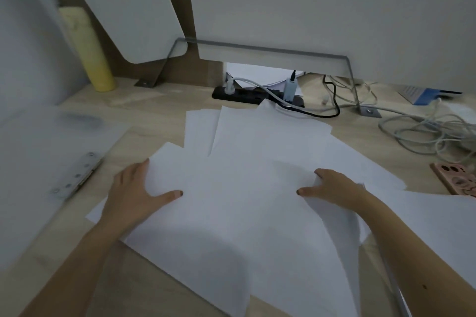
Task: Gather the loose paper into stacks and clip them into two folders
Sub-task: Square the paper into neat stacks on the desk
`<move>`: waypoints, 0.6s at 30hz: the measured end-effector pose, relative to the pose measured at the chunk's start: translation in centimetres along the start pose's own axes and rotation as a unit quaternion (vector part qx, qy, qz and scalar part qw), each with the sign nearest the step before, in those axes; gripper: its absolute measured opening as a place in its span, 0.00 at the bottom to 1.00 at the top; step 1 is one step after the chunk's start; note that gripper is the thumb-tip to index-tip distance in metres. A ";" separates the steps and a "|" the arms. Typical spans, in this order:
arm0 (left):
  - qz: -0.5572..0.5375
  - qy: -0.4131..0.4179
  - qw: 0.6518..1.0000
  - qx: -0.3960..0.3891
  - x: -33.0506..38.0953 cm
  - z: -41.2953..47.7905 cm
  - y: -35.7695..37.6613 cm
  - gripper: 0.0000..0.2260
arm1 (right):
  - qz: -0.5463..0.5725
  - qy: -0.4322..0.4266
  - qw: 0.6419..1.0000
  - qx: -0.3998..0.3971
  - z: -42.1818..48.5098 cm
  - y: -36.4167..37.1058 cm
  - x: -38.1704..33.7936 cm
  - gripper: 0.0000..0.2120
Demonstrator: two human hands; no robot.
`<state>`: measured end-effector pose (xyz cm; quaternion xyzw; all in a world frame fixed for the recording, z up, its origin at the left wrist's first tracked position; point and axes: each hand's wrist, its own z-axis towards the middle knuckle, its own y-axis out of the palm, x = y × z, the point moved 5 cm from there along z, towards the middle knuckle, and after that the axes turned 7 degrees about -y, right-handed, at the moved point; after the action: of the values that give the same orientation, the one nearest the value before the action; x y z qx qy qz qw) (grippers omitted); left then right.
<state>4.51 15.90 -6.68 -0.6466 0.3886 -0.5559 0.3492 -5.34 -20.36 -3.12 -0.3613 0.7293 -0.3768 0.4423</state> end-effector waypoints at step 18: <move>-0.028 0.180 0.982 -0.056 6.7 -5.1 5.2 0.46 | 0.189 -0.080 0.972 -0.114 -2.5 2.5 -4.2 0.09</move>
<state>-0.62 7.43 -7.56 -0.5652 0.4576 -0.6498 0.2210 -6.66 -15.08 -2.91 -0.2938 0.7847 -0.1709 0.5184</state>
